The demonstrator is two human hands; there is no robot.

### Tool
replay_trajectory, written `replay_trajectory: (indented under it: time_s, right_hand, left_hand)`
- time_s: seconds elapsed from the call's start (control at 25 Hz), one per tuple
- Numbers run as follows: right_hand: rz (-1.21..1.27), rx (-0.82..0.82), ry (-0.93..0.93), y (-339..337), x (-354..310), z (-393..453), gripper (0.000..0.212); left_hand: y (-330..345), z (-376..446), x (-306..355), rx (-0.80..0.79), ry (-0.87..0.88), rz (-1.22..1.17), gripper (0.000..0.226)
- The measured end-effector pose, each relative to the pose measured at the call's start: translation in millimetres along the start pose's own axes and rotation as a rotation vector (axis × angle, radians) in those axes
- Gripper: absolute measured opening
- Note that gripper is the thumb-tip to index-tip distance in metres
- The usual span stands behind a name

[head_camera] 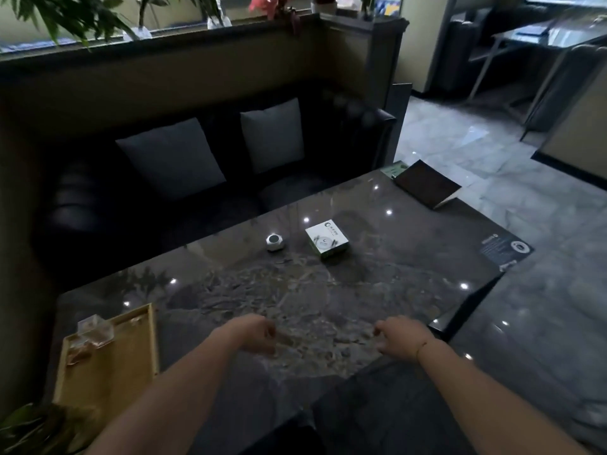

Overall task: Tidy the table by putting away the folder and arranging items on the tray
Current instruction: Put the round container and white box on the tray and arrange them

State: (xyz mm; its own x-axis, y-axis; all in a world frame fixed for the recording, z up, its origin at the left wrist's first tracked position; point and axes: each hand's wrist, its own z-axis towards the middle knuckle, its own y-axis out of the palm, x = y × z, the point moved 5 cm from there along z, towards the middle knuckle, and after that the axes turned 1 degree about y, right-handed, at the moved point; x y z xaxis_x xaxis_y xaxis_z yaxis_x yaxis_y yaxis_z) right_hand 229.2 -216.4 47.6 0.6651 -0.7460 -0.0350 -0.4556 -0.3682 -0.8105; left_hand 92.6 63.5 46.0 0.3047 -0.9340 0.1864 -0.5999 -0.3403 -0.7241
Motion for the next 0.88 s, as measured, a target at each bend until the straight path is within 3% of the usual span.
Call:
replay_trajectory:
  time_s: [0.24,0.64,0.88]
  right_hand:
    - [0.033,-0.006,-0.008,-14,14,43,0.038]
    - [-0.031,-0.074,-0.076,-64,9,145,0.041]
    - [-0.078,-0.024,-0.127,-98,3,196,0.042]
  left_hand:
    - [-12,35,-15,-0.022,-0.026,-0.079,0.051]
    - [-34,88,-57,-0.027,-0.126,-0.154,0.046]
    - [-47,116,-80,-0.010,-0.188,-0.148,0.043]
